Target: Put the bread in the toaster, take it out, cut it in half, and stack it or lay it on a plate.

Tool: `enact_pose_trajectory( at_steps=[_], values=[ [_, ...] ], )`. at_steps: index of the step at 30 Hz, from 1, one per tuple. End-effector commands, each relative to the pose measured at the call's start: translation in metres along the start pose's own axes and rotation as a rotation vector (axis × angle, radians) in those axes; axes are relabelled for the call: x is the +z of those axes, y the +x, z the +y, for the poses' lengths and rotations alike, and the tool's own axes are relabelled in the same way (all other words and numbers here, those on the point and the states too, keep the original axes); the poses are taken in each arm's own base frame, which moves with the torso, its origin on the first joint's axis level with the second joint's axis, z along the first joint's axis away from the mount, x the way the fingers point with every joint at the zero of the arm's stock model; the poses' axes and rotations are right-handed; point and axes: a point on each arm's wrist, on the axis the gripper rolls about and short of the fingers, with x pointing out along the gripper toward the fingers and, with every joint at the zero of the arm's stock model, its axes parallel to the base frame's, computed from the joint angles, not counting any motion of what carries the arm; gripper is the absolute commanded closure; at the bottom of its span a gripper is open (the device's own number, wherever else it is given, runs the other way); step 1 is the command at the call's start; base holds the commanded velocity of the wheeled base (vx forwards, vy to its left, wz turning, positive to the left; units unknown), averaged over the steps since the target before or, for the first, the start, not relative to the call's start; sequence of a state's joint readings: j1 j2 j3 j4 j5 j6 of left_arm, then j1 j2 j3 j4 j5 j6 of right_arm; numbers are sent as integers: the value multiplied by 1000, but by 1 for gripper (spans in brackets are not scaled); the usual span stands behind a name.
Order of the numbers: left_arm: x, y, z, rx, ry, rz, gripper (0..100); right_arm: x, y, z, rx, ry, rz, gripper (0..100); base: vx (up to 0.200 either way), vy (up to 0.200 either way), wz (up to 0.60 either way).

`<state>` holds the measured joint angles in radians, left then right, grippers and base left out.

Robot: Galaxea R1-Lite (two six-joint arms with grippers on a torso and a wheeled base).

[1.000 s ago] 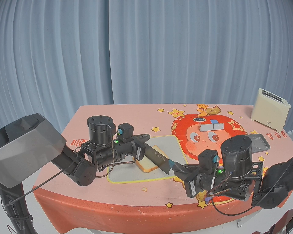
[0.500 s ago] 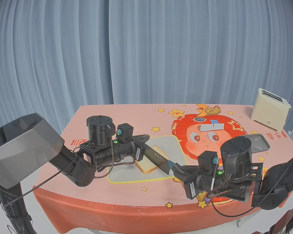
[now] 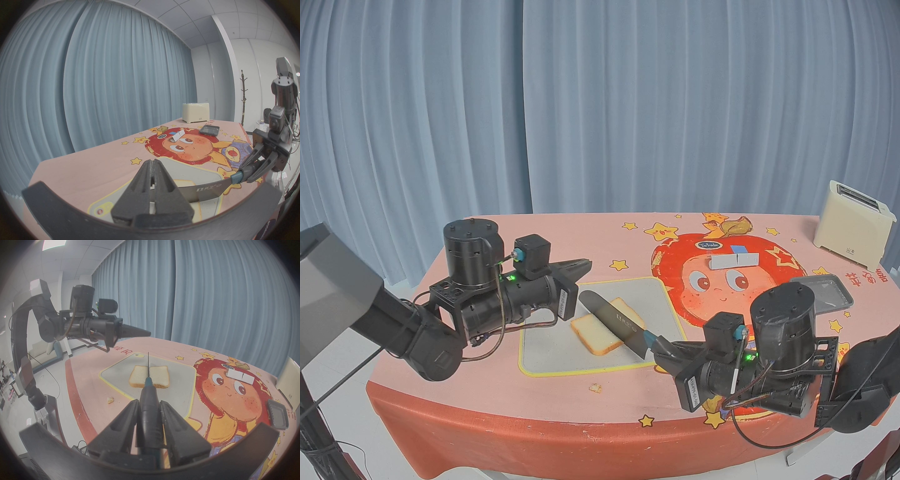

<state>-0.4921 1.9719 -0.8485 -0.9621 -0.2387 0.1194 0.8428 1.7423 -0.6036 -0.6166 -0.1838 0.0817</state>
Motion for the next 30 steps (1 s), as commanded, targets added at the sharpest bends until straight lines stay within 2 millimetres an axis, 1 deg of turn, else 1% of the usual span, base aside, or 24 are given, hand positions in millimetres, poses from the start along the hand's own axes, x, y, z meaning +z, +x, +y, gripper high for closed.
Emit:
enact_pose_trajectory(
  at_steps=[1, 4, 6, 7, 8, 10, 14, 15, 17, 19, 23, 24, 25, 27, 30],
  values=[
    [20, -25, 3, 25, 11, -53, 100, -1, -1, 7, 22, -11, 1, 100, 0, 0, 0],
    [24, -40, 8, 50, 13, -65, 100, 0, -3, 7, 24, -10, -7, 100, 0, 0, 0],
    [28, -45, 7, 53, 16, -76, 100, 0, -3, 7, 24, -10, -7, 100, 0, 0, 0],
    [34, -52, 7, 58, 21, -93, 100, 1, -3, 7, 23, -8, -18, 100, 0, 0, 0],
    [36, -54, 8, 63, 22, -99, 100, 2, -3, 7, 24, -7, -24, 100, 0, 0, 0],
    [37, -64, 15, 91, 20, -101, 100, 3, -1, 6, 20, 0, -41, 100, 0, 0, 0],
    [38, -79, 14, 106, 21, -108, 100, 6, -2, 4, 16, 6, -58, 100, 0, 0, 0],
    [37, -89, 14, 118, 20, -107, 100, 7, -2, 3, 14, 10, -62, 100, 0, 0, 0],
    [37, -90, 14, 120, 20, -107, 100, 7, -2, 3, 14, 10, -64, 100, 0, 0, 0],
    [38, -107, 14, 141, 24, -118, 100, 7, -2, 3, 14, 9, -61, 100, 0, 0, 0],
    [34, -127, 7, 169, 25, -130, 100, 5, -1, 4, 14, 6, -53, 100, 0, 0, 0],
    [34, -127, 7, 169, 25, -130, 100, 5, -1, 4, 14, 6, -53, 100, 0, 0, 0],
    [31, -138, 4, 188, 22, -122, 100, 3, -1, 4, 17, 3, -46, 100, 0, 0, 0],
    [27, -149, 5, 209, 19, -118, 100, 2, 0, 6, 18, 0, -37, 100, 0, 0, 0],
    [23, -155, 6, 223, 16, -106, 100, 0, 3, 6, 18, -1, -31, 100, 0, 0, 0]
  ],
)
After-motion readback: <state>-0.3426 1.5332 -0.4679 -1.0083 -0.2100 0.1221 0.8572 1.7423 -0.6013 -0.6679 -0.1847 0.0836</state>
